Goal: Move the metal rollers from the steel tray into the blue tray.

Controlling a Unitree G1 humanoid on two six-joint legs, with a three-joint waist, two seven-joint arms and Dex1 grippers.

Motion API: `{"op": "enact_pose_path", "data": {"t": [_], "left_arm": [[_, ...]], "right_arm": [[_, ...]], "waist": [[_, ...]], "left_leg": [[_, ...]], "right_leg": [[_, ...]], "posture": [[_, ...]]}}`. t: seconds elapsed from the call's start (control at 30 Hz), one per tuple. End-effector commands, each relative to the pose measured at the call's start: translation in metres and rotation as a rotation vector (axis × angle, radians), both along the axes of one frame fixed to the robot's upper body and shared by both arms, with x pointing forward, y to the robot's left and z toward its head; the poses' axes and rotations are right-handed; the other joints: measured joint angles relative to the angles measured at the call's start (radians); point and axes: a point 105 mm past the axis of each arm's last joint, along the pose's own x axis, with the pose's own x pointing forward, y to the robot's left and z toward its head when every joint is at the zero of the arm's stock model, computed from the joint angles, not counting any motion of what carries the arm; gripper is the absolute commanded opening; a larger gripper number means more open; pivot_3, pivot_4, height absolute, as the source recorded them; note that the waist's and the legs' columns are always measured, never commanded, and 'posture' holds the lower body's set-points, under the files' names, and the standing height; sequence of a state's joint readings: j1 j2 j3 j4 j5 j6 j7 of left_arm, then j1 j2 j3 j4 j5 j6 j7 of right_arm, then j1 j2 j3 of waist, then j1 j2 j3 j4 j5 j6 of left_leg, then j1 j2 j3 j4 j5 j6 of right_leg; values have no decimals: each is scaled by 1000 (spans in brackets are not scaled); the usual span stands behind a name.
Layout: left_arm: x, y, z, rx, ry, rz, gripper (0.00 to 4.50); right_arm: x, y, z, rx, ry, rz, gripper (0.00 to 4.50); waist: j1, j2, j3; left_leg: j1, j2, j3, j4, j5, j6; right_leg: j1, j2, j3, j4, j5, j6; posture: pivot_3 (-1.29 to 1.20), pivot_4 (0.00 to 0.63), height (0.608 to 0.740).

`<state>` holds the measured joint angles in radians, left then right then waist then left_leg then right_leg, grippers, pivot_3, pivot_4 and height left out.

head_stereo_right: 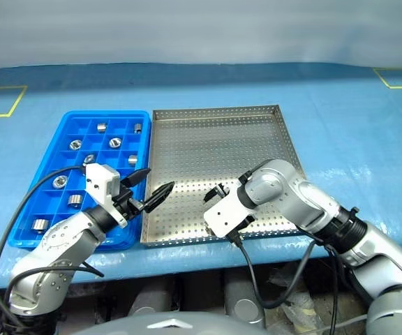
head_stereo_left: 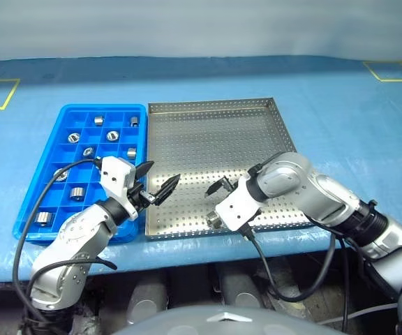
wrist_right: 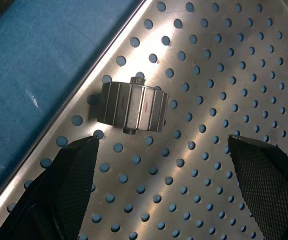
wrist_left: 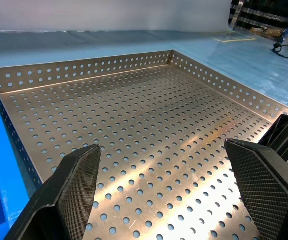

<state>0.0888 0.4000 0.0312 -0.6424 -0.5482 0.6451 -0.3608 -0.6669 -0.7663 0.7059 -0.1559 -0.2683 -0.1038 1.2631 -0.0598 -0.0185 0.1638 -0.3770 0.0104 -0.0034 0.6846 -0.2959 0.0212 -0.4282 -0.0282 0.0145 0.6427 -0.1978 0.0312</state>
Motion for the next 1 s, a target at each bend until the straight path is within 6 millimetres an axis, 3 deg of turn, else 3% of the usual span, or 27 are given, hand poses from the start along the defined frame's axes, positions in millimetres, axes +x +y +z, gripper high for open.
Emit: {"op": "enact_pose_path", "data": {"t": [0.03, 0.3, 0.47, 0.6, 0.83, 0.93, 1.0], "left_arm": [[-1, 4, 12, 15, -59, 22, 4329], [-1, 7, 12, 20, -60, 35, 4329], [0, 7, 12, 20, -60, 37, 4329], [0, 9, 12, 23, -62, 44, 4329], [-1, 9, 12, 24, -62, 51, 4329], [-2, 9, 12, 23, -62, 53, 4329], [-2, 9, 12, 22, -62, 55, 4329]], "right_arm": [[-9, 5, 3, -21, -17, 112, 4340], [-29, 14, 2, -15, -11, 211, 4340], [-20, 22, 0, 19, -35, 175, 4340], [-10, 27, -4, 42, -42, 130, 3472], [0, 34, -1, 77, -56, 106, 1206], [1, 34, -1, 78, -49, 97, 1206], [2, 33, -2, 77, -46, 88, 872]], "waist": [[4, 0, 0], [22, 0, 0], [23, 0, 0], [23, 0, 0], [23, 0, 0], [24, 0, 0], [24, 0, 0]], "left_leg": [[0, 0, 0, 0, 0, 0], [0, 0, -1, 0, 0, 0], [0, 1, -1, -1, 0, 0], [0, 0, 0, 0, 0, -1], [0, 0, -1, 1, 1, -1], [0, 0, -1, 1, 1, -1], [0, 0, -1, 1, 1, -1]], "right_leg": [[0, 0, 0, 0, 0, 0], [0, -1, -1, 0, -1, -2], [0, -1, -2, 0, -1, -2], [0, -1, -2, 0, -1, -2], [0, -1, -2, 2, -1, -2], [1, -1, -2, 2, -1, -2], [1, -1, -1, 1, -1, -2]], "posture": [[-80, 150, 740], [-84, 150, 740], [-89, 150, 740], [-84, 150, 740], [-73, 150, 740], [-72, 150, 740], [-73, 150, 740]]}}
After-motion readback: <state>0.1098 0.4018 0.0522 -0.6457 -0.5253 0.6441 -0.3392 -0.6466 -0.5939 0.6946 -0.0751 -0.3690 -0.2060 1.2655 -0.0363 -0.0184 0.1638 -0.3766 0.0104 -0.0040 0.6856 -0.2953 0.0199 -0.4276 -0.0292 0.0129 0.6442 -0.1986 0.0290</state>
